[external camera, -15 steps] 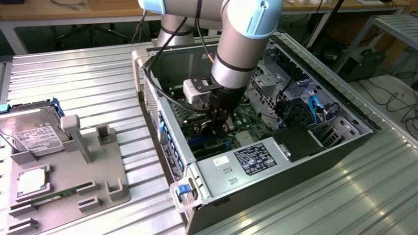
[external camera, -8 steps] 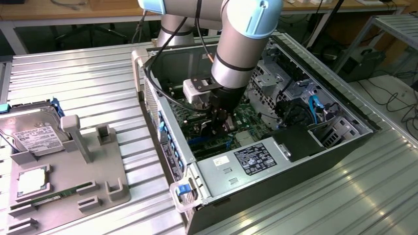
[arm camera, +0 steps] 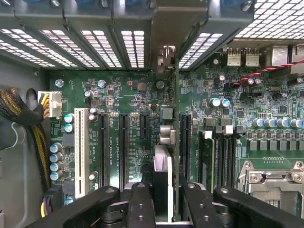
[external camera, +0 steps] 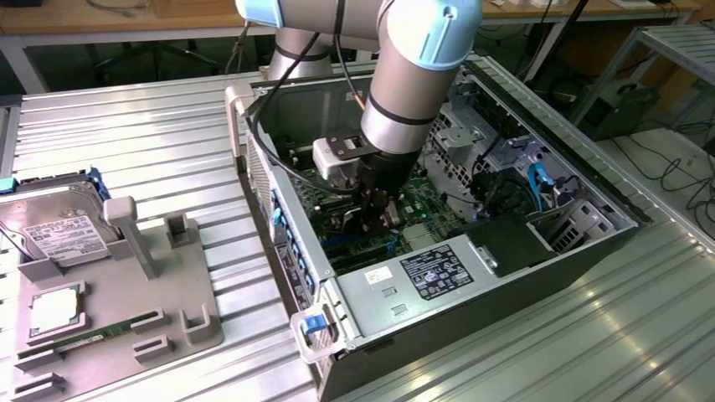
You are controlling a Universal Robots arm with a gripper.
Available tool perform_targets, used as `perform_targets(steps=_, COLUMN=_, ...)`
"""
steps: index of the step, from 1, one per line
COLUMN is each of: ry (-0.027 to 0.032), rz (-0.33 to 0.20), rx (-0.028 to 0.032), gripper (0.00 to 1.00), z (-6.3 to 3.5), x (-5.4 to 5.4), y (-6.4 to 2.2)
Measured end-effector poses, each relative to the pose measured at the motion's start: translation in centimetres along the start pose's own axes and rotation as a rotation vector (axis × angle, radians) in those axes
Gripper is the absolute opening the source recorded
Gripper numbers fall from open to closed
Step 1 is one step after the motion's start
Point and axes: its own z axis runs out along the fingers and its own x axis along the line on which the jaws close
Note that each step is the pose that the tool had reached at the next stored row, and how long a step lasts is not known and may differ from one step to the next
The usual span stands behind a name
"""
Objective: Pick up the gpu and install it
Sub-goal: 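Insert the gpu into the slot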
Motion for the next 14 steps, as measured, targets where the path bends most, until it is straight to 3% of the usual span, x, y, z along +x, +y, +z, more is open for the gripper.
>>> perform_targets(steps=14, ry=0.0000, rz=0.000, rx=-0.0001, gripper=0.28, z=0.33, x=0.01, y=-0.01)
